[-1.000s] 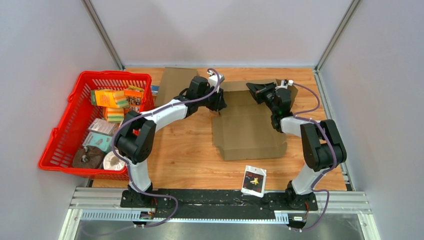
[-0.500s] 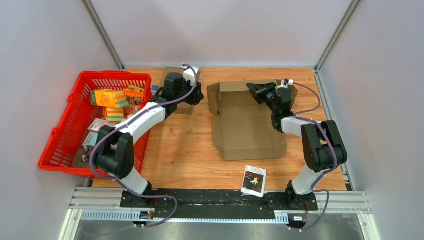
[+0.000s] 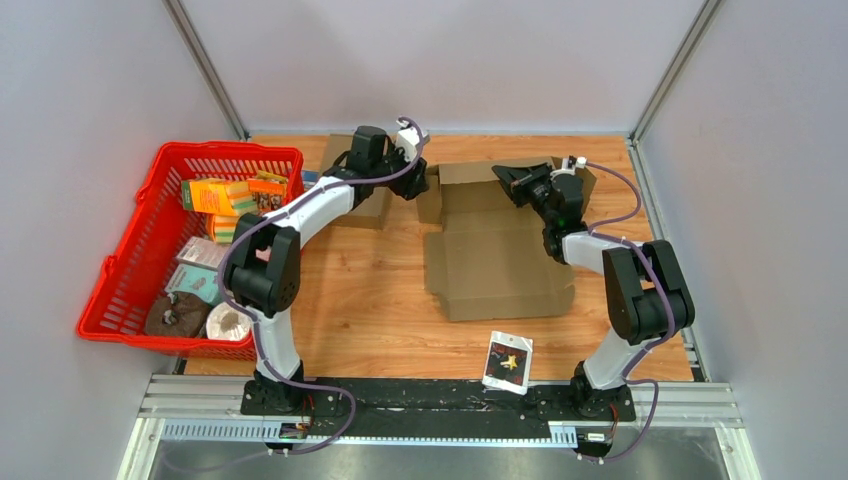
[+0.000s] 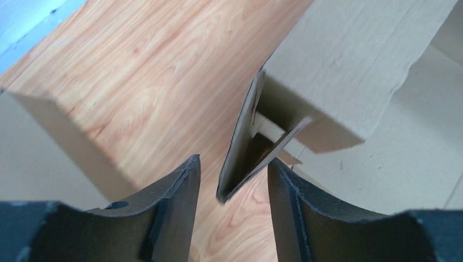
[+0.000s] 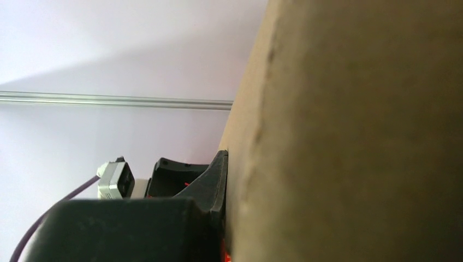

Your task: Fold the paper box

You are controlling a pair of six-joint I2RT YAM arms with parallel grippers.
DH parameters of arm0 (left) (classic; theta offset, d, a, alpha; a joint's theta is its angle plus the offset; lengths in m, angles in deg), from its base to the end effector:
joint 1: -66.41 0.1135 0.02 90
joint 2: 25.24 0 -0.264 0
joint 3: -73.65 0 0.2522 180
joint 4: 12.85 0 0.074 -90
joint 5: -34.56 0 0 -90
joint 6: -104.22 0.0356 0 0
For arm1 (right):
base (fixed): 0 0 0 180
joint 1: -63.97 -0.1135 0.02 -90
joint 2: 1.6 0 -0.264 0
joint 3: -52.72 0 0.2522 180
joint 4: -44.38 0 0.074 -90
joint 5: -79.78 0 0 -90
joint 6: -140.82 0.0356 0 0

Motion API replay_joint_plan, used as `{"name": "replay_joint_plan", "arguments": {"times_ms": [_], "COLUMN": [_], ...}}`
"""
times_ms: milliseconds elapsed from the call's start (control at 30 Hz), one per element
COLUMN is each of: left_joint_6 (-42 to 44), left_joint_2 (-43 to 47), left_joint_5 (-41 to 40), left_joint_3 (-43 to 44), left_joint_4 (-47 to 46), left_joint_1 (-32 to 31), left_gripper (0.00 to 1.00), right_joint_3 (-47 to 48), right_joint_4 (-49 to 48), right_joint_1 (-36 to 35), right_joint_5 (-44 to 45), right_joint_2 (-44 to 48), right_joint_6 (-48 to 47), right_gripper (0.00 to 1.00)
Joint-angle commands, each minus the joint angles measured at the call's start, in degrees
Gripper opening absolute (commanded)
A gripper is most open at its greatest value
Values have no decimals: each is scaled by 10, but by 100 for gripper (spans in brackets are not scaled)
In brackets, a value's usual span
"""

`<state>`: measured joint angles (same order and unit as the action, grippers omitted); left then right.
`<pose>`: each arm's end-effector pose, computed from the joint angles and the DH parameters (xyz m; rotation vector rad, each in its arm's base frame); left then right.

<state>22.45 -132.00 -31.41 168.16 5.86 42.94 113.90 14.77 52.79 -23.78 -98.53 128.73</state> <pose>0.3923 -0.1861 0.2580 0.8174 1.9520 -0.6010 0.3560 0.0789 0.2166 0.8567 1.6619 1.3289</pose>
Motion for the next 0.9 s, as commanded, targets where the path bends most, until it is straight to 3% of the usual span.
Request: {"name": "replay_joint_plan", "arguments": {"times_ms": [0,200,267,367,533,867], "left_joint_6": [19,-34,-48,-72,-50,-7], "left_joint_2": [-37,-17,2,32,38,69], "left_joint_5": [106,160,165,181,212,195], "left_joint_3": [61,16,-11,-65,-60,-79], "left_joint_4": [27,-42,-47,-120,-64,-9], "left_joint_1": [3,1,-2,-3,-3,3], "left_gripper": [55,38,37,37,45,49], "right_joint_3": [15,18,18,18,21,34], "right_joint_4": [16,16,16,15,18,48], "right_joint_1": [0,-2,-6,-6,-6,16], "right_joint_5": [-6,-2,2,2,4,0], "right_joint_2": [-5,-2,-4,-8,-7,-6], "right_joint_6": [-45,-43,-42,-42,-58,-89], "right_gripper": [0,0,0,0,0,2]}}
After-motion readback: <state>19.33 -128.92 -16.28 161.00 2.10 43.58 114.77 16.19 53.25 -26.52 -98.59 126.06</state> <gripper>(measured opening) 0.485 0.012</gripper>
